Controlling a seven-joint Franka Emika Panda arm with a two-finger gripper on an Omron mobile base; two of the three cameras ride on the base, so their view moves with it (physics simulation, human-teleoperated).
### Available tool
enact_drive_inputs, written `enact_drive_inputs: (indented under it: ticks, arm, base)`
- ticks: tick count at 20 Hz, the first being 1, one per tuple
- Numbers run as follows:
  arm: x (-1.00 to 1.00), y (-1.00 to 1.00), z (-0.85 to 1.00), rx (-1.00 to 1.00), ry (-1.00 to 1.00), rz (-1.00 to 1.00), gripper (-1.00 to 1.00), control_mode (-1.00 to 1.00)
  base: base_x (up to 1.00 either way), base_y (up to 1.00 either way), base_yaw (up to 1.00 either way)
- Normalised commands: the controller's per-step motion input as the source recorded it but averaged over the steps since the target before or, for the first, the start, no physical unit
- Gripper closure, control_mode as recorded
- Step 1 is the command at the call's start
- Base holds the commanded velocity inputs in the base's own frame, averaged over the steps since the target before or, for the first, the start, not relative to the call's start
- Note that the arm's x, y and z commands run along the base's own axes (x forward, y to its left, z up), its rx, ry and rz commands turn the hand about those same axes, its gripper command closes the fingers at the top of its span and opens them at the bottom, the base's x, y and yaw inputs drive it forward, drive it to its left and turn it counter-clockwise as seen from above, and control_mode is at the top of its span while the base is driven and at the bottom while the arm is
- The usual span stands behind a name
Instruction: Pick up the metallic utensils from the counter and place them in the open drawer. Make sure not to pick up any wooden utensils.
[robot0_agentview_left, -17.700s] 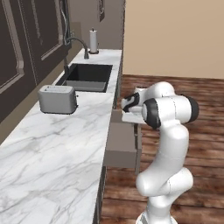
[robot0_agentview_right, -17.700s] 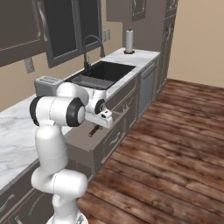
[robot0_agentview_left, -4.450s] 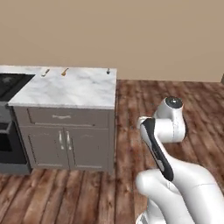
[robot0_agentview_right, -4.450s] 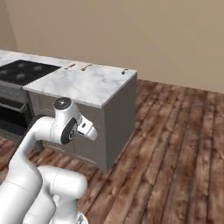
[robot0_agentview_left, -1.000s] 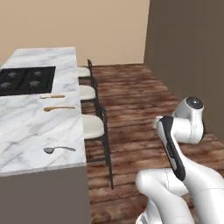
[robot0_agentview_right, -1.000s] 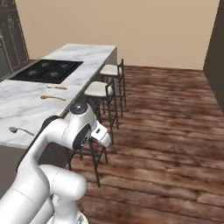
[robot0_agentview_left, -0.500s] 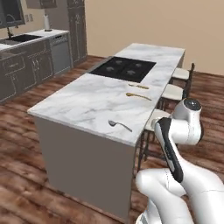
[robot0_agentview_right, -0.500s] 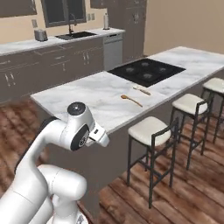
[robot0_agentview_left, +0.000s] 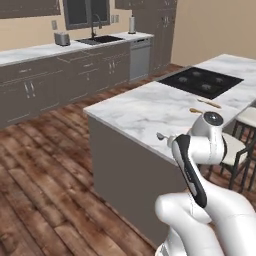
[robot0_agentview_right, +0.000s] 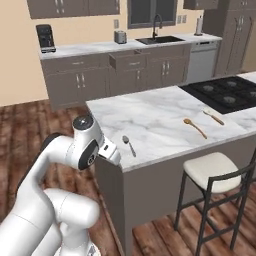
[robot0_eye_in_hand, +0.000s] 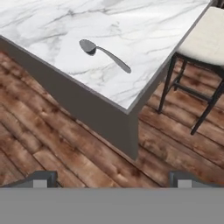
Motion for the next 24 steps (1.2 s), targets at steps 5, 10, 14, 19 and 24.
enact_drive_inputs:
  ticks: [5,10,14,19,24]
  arm:
    - [0.00,0.00,0.00,0.00,0.00,0.00,-1.00,1.00]
    - [0.00,0.00,0.00,0.00,0.00,0.00,-1.00,1.00]
    - [0.00,0.00,0.00,0.00,0.00,0.00,-1.00,1.00]
    - [0.00,0.00,0.00,0.00,0.00,0.00,-1.00,1.00]
    - [0.00,0.00,0.00,0.00,0.00,0.00,-1.00,1.00]
  base:
    - [0.20,-0.61,0.10]
    - [0.05,-0.75,0.19]
    - [0.00,-0.27,0.09]
    - [0.03,0.04,0.05]
    - [0.13,0.08,0.12]
